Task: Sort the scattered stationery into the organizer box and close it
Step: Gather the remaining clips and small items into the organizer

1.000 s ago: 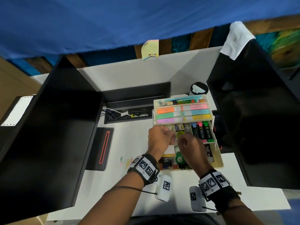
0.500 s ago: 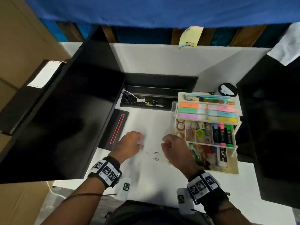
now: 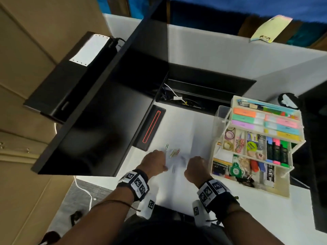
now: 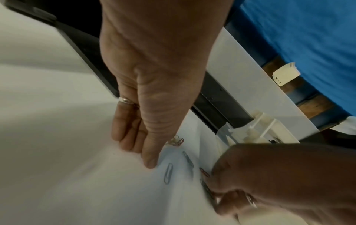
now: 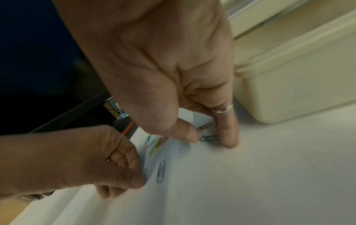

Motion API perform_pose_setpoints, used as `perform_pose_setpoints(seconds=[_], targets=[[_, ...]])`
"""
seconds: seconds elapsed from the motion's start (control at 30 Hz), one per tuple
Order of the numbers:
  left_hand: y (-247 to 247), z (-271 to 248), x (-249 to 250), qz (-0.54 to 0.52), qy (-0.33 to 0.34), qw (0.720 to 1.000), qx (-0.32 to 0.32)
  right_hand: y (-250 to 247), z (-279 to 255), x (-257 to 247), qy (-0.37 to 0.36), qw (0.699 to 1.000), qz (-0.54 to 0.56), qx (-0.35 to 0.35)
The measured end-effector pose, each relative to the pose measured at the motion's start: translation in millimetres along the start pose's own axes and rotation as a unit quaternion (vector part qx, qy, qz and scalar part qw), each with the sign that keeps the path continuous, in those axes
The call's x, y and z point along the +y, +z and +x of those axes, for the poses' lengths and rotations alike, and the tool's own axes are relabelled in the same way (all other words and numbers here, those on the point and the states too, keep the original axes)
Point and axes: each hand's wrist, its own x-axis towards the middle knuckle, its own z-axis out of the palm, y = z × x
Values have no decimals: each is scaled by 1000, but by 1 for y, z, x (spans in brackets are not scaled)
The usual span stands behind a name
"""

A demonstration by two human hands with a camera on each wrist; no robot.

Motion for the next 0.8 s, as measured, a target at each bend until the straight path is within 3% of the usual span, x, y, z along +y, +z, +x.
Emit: perform_pose_setpoints(seconds=[0.13, 0.2, 0.3, 0.37, 0.53, 0.8], targets=[[5, 11, 6, 6, 53, 998, 25, -5, 3, -20, -47, 998, -10, 44], [5, 14, 5, 1, 73, 996, 58, -8, 0, -30, -82, 996, 35, 28], [4, 17, 2, -3, 97, 988, 119, 1, 6, -24, -77, 985, 106, 112], [2, 19, 0, -11, 99, 988, 119, -3, 4, -19, -73, 973, 151, 156], [3, 27, 1, -5, 100, 993, 68, 5, 0, -16, -86, 988, 92, 95], [13, 30, 6, -62, 108, 986, 109, 16, 9, -14, -178, 960, 142, 161]])
